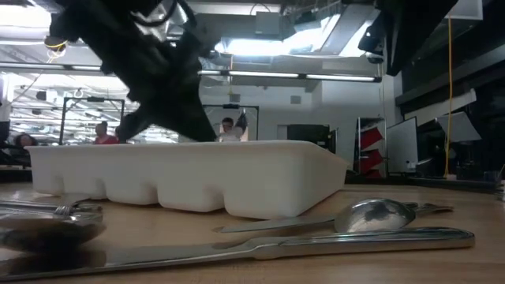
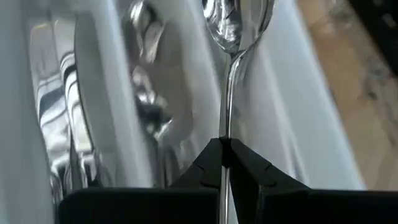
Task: Sort silverware
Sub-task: Put the silver spoon into the white cutlery tray
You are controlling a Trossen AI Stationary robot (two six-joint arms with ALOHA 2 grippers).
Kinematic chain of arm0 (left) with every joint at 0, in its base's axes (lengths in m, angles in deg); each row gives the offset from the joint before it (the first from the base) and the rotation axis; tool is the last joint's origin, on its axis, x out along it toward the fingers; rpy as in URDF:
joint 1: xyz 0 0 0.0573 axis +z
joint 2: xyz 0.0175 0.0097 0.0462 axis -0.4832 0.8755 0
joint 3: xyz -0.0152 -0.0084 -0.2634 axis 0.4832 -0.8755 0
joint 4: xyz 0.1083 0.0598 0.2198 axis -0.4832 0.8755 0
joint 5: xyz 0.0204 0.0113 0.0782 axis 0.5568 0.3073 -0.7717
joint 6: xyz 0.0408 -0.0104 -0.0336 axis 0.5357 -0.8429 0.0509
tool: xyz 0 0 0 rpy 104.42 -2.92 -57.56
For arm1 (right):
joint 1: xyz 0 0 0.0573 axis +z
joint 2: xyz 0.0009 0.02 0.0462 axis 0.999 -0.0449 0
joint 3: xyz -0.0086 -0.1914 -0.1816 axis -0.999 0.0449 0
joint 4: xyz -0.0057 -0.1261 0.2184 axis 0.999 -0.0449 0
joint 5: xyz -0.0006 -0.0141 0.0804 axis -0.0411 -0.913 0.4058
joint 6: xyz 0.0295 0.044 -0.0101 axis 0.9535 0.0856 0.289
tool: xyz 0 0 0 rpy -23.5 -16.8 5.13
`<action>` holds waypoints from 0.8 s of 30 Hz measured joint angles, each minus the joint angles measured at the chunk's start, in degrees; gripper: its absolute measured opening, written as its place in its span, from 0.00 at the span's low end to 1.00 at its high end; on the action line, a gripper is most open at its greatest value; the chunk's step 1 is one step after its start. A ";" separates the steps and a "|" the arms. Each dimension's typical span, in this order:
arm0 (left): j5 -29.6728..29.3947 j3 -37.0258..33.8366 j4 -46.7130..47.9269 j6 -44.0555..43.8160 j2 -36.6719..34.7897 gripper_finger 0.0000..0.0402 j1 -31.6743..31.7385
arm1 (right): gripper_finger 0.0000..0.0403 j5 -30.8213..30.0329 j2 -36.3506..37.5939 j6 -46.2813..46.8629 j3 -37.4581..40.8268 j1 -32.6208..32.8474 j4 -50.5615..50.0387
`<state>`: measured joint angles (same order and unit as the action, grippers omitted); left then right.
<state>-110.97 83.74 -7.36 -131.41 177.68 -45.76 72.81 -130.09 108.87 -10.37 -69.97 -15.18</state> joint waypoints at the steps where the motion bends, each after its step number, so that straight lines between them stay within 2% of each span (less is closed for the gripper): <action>1: 0.14 0.00 0.18 -0.78 0.75 0.02 0.00 | 0.14 -0.66 0.00 0.03 0.00 0.34 0.00; 5: 1.20 0.00 2.37 -3.68 2.15 0.02 -0.02 | 0.14 -3.16 0.00 0.00 0.08 1.52 0.92; 10: 1.29 0.09 5.37 -5.38 2.10 0.02 -0.02 | 0.14 -3.74 -0.02 0.02 2.34 2.49 6.97; 15: 1.35 0.09 4.41 -4.73 2.70 0.04 -0.02 | 0.14 -3.66 -0.04 0.02 5.75 2.45 14.02; 24: 1.54 0.04 3.32 -2.14 3.07 0.23 0.09 | 0.14 -2.88 -0.04 0.02 9.89 2.44 18.96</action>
<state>-109.43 83.79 -4.04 -133.55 180.74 -45.67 69.92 -130.13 108.89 -0.48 -67.52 3.79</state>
